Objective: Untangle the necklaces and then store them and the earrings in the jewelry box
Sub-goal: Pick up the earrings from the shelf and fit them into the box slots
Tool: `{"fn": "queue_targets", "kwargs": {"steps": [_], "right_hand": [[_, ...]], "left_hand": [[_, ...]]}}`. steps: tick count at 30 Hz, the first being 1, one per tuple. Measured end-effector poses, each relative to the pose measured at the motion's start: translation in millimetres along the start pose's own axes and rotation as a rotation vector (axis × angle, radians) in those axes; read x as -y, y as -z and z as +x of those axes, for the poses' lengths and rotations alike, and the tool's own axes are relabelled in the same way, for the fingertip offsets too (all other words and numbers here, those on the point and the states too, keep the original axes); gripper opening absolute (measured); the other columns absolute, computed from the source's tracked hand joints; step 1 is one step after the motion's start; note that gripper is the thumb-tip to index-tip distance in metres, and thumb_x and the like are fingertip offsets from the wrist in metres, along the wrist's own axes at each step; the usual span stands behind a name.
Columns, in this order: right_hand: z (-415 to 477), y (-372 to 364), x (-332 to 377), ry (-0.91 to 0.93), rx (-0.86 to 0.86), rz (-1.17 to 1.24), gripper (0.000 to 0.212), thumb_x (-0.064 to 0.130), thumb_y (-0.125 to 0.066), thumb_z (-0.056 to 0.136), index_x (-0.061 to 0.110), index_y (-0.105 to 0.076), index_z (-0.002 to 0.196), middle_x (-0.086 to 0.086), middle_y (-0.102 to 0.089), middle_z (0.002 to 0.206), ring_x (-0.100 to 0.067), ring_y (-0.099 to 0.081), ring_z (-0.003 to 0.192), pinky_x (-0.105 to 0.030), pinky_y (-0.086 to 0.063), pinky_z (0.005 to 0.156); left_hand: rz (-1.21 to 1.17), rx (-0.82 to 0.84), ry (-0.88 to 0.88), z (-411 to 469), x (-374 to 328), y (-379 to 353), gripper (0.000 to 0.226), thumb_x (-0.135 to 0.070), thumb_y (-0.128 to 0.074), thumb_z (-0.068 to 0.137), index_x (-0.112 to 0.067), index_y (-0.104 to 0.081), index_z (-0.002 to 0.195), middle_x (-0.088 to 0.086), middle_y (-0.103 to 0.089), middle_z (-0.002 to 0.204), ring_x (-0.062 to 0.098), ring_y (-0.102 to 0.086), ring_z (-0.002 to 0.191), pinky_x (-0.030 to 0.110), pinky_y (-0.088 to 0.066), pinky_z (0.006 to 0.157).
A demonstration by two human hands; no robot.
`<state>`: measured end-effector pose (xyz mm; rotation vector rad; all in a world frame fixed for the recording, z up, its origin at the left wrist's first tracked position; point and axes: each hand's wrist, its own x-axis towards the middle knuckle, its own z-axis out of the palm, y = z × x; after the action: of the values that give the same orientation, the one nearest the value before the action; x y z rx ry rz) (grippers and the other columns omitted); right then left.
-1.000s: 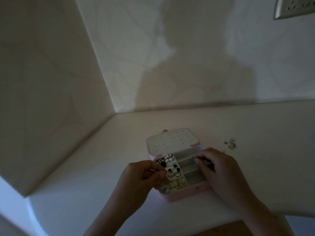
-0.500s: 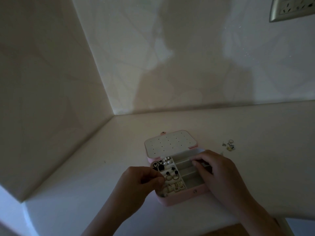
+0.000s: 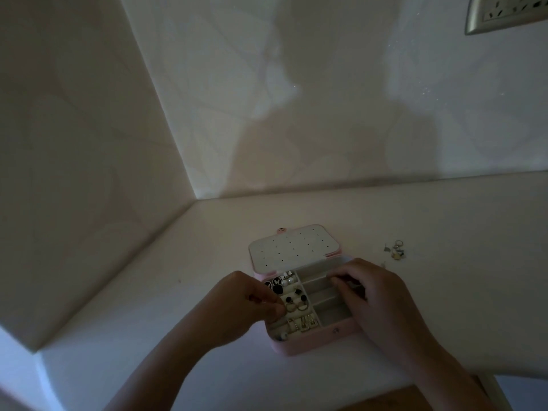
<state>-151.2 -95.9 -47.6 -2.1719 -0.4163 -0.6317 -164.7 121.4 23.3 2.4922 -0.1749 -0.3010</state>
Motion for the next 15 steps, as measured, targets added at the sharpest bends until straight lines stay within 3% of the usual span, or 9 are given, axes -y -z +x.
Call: {"fn": "queue_targets", "kwargs": {"steps": [6, 10, 15], "right_hand": [[0, 0, 0, 0.004, 0.008, -0.007, 0.009, 0.016, -0.065, 0.088, 0.020, -0.072, 0.091, 0.011, -0.068, 0.087, -0.003, -0.062, 0.079, -0.023, -0.052, 0.068], [0, 0, 0, 0.005, 0.004, -0.007, 0.010, 0.015, -0.066, 0.088, 0.022, -0.072, 0.091, 0.013, -0.067, 0.088, -0.002, -0.061, 0.080, -0.017, -0.050, 0.069], [0, 0, 1, 0.013, -0.003, -0.003, 0.010, 0.015, -0.066, 0.087, 0.023, -0.071, 0.090, 0.014, -0.067, 0.087, 0.000, -0.061, 0.080, -0.019, -0.050, 0.069]], "left_hand": [[0.123, 0.135, -0.079, 7, -9, 15, 0.017, -0.026, -0.067, 0.087, -0.019, -0.075, 0.100, -0.011, -0.072, 0.100, 0.001, -0.064, 0.095, 0.021, -0.049, 0.093], [0.195, 0.226, -0.090, 12, -14, 21, 0.017, -0.026, -0.069, 0.085, -0.019, -0.075, 0.100, -0.018, -0.069, 0.088, -0.005, -0.061, 0.085, 0.012, -0.046, 0.084], [0.203, 0.217, -0.105, 13, -11, 17, 0.016, -0.025, -0.070, 0.085, -0.019, -0.075, 0.099, -0.011, -0.072, 0.100, -0.002, -0.063, 0.092, 0.016, -0.048, 0.089]]}}
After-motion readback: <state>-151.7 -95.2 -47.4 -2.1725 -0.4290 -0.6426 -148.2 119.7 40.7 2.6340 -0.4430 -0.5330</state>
